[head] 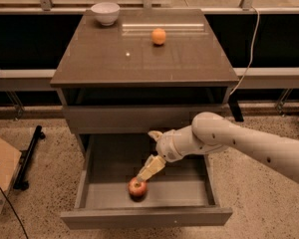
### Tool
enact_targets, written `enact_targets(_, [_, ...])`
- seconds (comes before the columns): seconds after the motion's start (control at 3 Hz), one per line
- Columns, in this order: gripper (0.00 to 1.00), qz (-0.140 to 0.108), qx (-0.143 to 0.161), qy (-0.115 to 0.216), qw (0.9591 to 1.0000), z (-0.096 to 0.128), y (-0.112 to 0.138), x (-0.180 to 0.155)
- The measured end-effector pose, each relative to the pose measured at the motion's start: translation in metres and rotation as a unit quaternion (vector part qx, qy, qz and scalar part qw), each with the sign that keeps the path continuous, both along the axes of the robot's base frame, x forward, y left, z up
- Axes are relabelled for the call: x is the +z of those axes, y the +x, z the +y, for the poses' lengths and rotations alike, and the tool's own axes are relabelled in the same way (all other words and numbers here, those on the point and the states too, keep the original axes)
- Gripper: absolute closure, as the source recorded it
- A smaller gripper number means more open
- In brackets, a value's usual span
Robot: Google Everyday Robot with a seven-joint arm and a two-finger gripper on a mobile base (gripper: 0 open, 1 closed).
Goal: Pick apple from middle drawer and place on counter
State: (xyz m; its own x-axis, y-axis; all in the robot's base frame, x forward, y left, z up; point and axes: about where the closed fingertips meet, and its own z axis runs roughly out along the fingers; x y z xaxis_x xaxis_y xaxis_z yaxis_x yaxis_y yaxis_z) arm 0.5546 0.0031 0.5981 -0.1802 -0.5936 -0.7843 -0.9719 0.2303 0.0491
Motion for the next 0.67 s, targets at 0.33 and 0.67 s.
enact_targets(0.33, [0.0,0.017,0.008,-0.008,0.9998,0.016,0.004,-0.039])
enact_targets(0.67, [0.0,0.037,0.008,-0.007,0.9993,0.026,0.005,-0.079])
